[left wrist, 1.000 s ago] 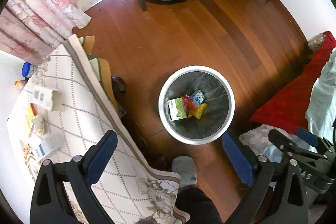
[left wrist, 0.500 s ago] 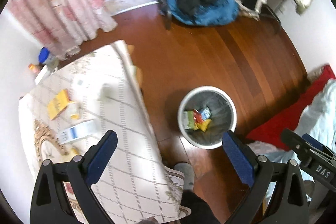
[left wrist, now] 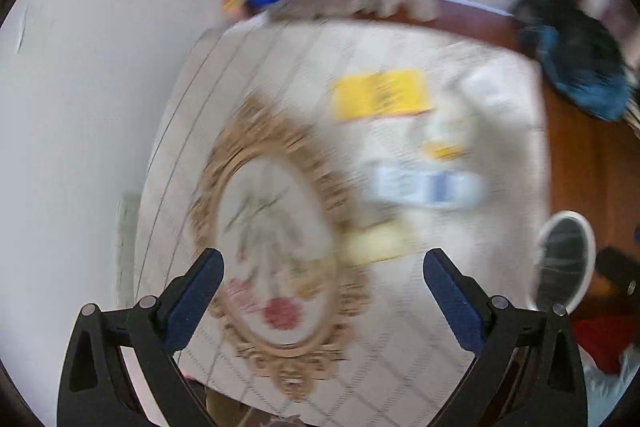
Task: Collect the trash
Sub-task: 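Move both grippers back over the table, then grasp the white oligopeptide box with the right gripper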
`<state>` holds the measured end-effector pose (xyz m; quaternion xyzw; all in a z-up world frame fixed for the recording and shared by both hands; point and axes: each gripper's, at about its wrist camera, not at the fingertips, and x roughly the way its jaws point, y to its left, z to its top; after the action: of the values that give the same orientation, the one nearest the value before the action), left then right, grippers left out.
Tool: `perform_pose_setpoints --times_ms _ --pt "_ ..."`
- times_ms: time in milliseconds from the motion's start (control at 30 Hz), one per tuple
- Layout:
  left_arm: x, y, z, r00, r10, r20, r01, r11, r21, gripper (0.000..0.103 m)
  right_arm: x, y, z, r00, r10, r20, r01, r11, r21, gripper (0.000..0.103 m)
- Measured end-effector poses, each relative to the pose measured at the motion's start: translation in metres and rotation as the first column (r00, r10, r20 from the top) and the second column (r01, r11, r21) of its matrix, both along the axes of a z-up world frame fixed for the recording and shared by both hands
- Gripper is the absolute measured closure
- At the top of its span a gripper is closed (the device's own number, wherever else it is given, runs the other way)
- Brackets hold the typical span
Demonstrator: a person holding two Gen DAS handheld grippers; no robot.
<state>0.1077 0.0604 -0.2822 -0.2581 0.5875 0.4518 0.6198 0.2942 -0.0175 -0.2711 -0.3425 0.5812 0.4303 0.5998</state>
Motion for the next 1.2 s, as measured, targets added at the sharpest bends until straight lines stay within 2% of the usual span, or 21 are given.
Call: perform_pose_setpoints --times_ms 67,100,200,333,367,400,433,467,500,600,700,767,800,900,1033,1067,1100,1200 --pt "-0.028 0.010 -0.023 0.998 0.057 -0.034 -0.058 0.998 -0.014 0.001 -0.018 0.033 -0.019 0.995 0.097 0.017 -0.096 0.995 -0.033 0.021" --pt "-0.041 0.014 -0.035 0.995 0.084 -0.052 -0.085 0.996 -0.022 0.001 -0.030 0.054 -0.035 0.985 0.167 0.035 -0.165 0.984 -0.066 0.032" --pt "-0.064 0.025 -0.061 0.989 0.126 -0.080 -0.130 0.990 -0.049 0.001 -0.055 0.088 -0.066 0.948 0.310 0.068 -0.301 0.946 -0.119 0.035" --pt "-0.081 0.035 -0.083 0.985 0.136 -0.102 -0.143 0.987 -0.069 0.001 -0.082 0.113 -0.105 0.892 0.446 0.075 -0.423 0.882 -0.210 0.035" --pt "-0.083 0.037 -0.087 0.985 0.135 -0.104 -0.143 0.987 -0.075 0.001 -0.084 0.115 -0.111 0.888 0.455 0.073 -0.430 0.875 -0.223 0.035" --pt "-0.085 0.039 -0.091 0.985 0.132 -0.107 -0.141 0.987 -0.080 0.001 -0.086 0.117 -0.122 0.886 0.459 0.059 -0.434 0.868 -0.242 0.037" --pt "-0.087 0.040 -0.092 0.986 0.129 -0.108 -0.139 0.987 -0.084 0.001 -0.085 0.117 -0.126 0.890 0.453 0.059 -0.427 0.870 -0.248 0.046" --pt "-0.088 0.041 -0.093 0.986 0.127 -0.107 -0.137 0.987 -0.088 0.001 -0.083 0.117 -0.127 0.899 0.436 0.048 -0.413 0.878 -0.242 0.047" --pt "-0.088 0.042 -0.093 0.986 0.126 -0.105 -0.136 0.987 -0.091 0.001 -0.075 0.115 -0.126 0.920 0.390 0.022 -0.376 0.900 -0.222 0.052" --pt "-0.088 0.045 -0.089 0.990 0.121 -0.071 -0.128 0.985 -0.113 0.001 -0.054 0.105 -0.118 0.965 0.260 -0.020 -0.258 0.944 -0.205 0.057" --pt "-0.082 0.050 -0.083 0.994 0.108 -0.019 -0.110 0.984 -0.138 0.001 -0.021 0.073 -0.102 0.996 0.030 -0.085 -0.044 0.985 -0.168 0.059" --pt "-0.072 0.049 -0.079 0.995 0.096 0.016 -0.092 0.982 -0.166 0.001 -0.006 0.054 -0.095 0.991 -0.079 -0.106 0.061 0.985 -0.161 0.059" --pt "-0.067 0.049 -0.079 0.995 0.096 0.034 -0.088 0.978 -0.187 0.001 0.004 0.039 -0.092 0.982 -0.148 -0.116 0.129 0.979 -0.158 0.060" --pt "-0.059 0.048 -0.084 0.988 0.116 0.102 -0.086 0.961 -0.264 0.002 0.021 0.012 -0.092 0.951 -0.273 -0.142 0.250 0.955 -0.161 0.063" --pt "-0.055 0.055 -0.088 0.983 0.112 0.145 -0.072 0.964 -0.255 0.002 0.030 -0.002 -0.098 0.931 -0.330 -0.155 0.307 0.939 -0.155 0.064" --pt "-0.055 0.059 -0.090 0.980 0.117 0.160 -0.073 0.964 -0.257 0.005 0.032 -0.004 -0.100 0.930 -0.334 -0.156 0.311 0.938 -0.154 0.064" --pt "-0.052 0.065 -0.092 0.978 0.120 0.169 -0.073 0.963 -0.259 0.016 0.033 -0.004 -0.101 0.928 -0.338 -0.157 0.316 0.937 -0.151 0.064" --pt "-0.041 0.076 -0.102 0.981 0.104 0.165 -0.056 0.960 -0.274 0.028 0.034 -0.007 -0.106 0.928 -0.340 -0.149 0.320 0.936 -0.145 0.064"
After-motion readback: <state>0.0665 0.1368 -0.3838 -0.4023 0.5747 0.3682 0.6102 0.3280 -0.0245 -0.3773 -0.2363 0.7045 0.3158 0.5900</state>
